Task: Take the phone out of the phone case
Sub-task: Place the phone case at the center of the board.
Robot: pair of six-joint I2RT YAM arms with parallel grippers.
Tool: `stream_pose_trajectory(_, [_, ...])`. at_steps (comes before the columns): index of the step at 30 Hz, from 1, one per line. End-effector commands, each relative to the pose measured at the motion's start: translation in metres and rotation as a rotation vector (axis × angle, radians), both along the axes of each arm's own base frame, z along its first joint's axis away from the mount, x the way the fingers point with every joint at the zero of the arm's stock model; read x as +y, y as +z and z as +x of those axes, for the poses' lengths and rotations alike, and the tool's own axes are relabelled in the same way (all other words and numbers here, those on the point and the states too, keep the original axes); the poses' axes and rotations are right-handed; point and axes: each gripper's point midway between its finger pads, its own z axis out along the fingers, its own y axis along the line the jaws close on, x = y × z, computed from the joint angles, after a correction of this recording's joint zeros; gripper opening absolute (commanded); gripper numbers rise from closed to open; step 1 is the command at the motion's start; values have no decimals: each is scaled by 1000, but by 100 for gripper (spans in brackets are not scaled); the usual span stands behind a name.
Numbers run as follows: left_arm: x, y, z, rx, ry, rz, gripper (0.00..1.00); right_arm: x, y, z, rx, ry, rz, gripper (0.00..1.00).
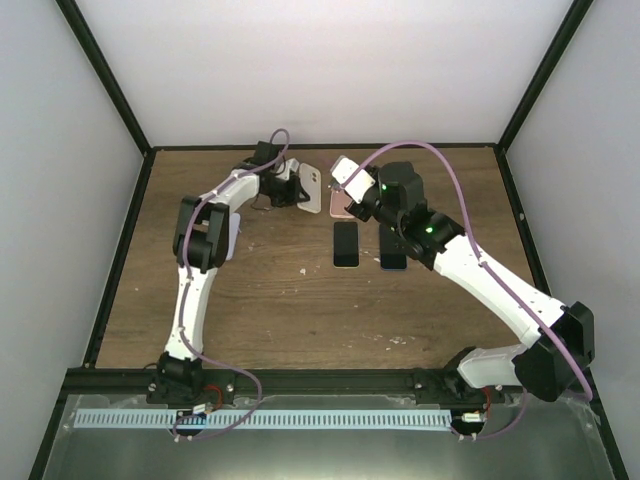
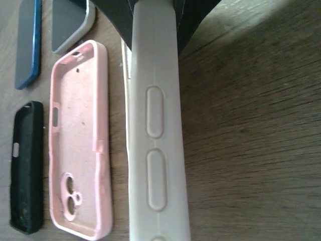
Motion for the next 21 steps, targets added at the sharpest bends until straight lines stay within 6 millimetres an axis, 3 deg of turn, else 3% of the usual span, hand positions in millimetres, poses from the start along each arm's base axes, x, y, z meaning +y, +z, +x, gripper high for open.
stream_pose_trajectory(1, [4, -9, 7, -3, 20, 64, 7, -2, 41, -1, -76, -1, 74, 1])
stream_pose_trajectory(10, [22, -15, 7, -4, 58, 147, 38, 3, 37, 2, -65, 13, 67, 1])
stream_pose_trajectory(12, [26, -11, 8, -17, 65, 155, 47, 4, 37, 3, -64, 17, 62, 1])
stream_pose_trajectory(14, [28, -5, 8, -31, 71, 158, 64, 6, 38, 4, -66, 22, 56, 1])
stream_pose_trajectory(17, [30, 6, 6, -52, 74, 153, 79, 7, 39, 6, -74, 27, 43, 1])
stream_pose_trajectory(19, [32, 15, 4, -66, 78, 151, 83, 8, 39, 7, -78, 28, 35, 1])
stream_pose_trajectory(21, [36, 27, 1, -86, 84, 146, 97, 10, 38, 10, -85, 28, 25, 1])
